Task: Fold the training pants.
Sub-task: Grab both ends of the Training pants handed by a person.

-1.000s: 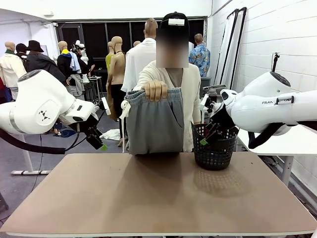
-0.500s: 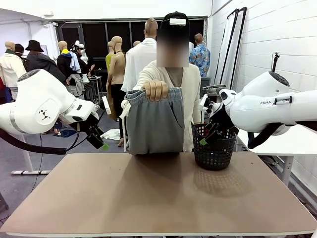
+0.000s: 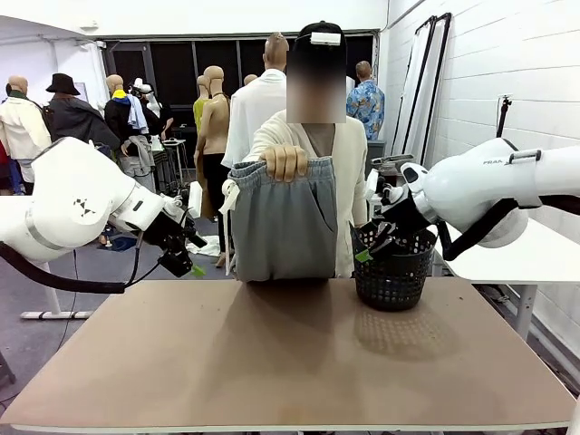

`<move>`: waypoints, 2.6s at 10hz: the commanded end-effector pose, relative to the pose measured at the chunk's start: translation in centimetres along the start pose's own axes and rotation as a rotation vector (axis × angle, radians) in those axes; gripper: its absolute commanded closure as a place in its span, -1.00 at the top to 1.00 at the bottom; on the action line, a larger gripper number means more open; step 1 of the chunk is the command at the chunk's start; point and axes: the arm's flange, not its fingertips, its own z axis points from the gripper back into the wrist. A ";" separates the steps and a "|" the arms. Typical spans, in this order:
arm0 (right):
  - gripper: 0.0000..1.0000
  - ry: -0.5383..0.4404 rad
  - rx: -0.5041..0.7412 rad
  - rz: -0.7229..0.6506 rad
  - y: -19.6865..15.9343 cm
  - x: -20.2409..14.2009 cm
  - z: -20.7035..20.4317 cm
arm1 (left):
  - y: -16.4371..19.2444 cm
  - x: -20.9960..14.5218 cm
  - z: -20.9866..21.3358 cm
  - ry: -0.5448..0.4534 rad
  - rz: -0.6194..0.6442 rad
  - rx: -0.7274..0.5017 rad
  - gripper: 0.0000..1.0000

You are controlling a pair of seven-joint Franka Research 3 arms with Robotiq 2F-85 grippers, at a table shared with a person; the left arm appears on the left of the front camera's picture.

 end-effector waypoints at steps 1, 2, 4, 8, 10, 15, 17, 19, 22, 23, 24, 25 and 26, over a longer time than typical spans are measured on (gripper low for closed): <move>1.00 -0.109 0.016 0.033 -1.0 -0.6 -1.3 | 1.0 -0.2 -0.8 -0.080 -0.019 0.001 1.00; 1.00 -0.132 0.014 0.037 -1.0 -0.5 -1.6 | 1.0 0.0 -1.0 -0.106 -0.019 0.006 1.00; 1.00 -0.172 0.012 0.046 -0.9 -0.2 -1.8 | 0.9 0.9 -1.5 -0.164 -0.034 -0.003 1.00; 1.00 -0.278 0.058 0.043 -0.7 0.8 -1.9 | 0.3 2.5 -1.5 -0.266 -0.073 -0.023 1.00; 1.00 -0.308 0.080 0.044 -0.6 1.1 -1.9 | 0.1 2.7 -1.6 -0.292 -0.072 -0.014 1.00; 1.00 -0.290 0.066 0.029 0.2 1.4 -0.8 | -0.2 2.9 -0.9 -0.276 -0.055 -0.017 1.00; 1.00 -0.288 0.059 0.015 0.3 1.1 -0.6 | -0.4 3.0 -0.8 -0.268 -0.046 -0.009 1.00; 1.00 -0.364 0.050 0.012 -0.5 1.8 -1.1 | 0.0 3.3 -1.0 -0.321 -0.051 0.037 1.00; 1.00 -0.410 0.048 0.025 -0.5 2.4 -0.8 | 0.0 3.5 -1.0 -0.374 -0.045 0.061 1.00; 1.00 -0.406 0.071 0.026 -0.7 2.4 -1.3 | 0.0 3.5 -1.1 -0.385 -0.047 0.058 1.00; 1.00 -0.405 0.077 0.026 -0.7 2.5 -1.3 | 0.0 3.5 -1.2 -0.404 -0.044 0.059 1.00; 1.00 -0.407 0.088 0.025 -0.6 2.6 -1.1 | -0.2 3.8 -1.4 -0.427 -0.028 0.062 1.00; 1.00 -0.411 0.094 0.031 -0.7 2.7 -1.1 | -0.1 4.0 -1.6 -0.442 -0.021 0.062 1.00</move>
